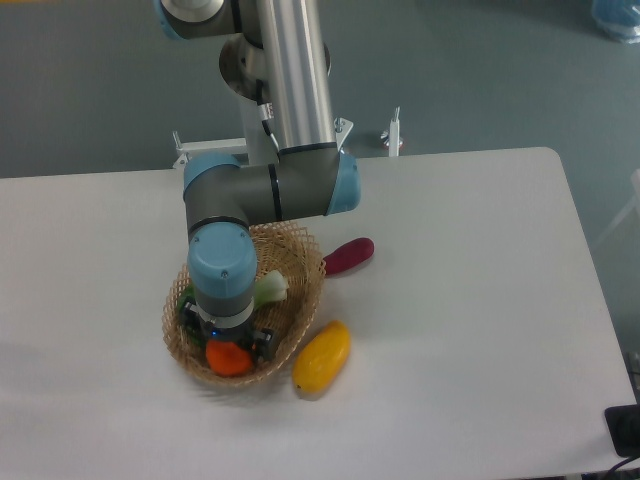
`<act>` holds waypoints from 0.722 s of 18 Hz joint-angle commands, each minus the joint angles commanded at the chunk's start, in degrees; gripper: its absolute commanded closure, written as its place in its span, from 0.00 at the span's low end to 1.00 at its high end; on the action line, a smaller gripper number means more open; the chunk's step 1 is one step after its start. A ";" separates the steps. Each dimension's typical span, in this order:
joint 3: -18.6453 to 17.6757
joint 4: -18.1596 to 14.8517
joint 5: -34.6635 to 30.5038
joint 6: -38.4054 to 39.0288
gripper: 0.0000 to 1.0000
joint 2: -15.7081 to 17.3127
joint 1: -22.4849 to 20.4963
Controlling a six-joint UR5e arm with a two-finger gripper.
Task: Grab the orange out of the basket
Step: 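Close the gripper around the orange inside the basket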
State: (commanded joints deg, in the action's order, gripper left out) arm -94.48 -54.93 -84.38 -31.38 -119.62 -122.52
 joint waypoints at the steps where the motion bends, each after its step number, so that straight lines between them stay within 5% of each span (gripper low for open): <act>1: 0.00 0.00 0.00 0.09 0.20 0.17 0.00; 4: -0.09 0.00 0.00 -0.09 0.34 0.44 0.00; 13: 1.22 -0.70 0.00 -0.61 0.36 3.15 -0.44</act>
State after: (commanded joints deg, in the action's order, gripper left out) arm -93.26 -55.63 -84.37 -31.99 -116.46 -122.96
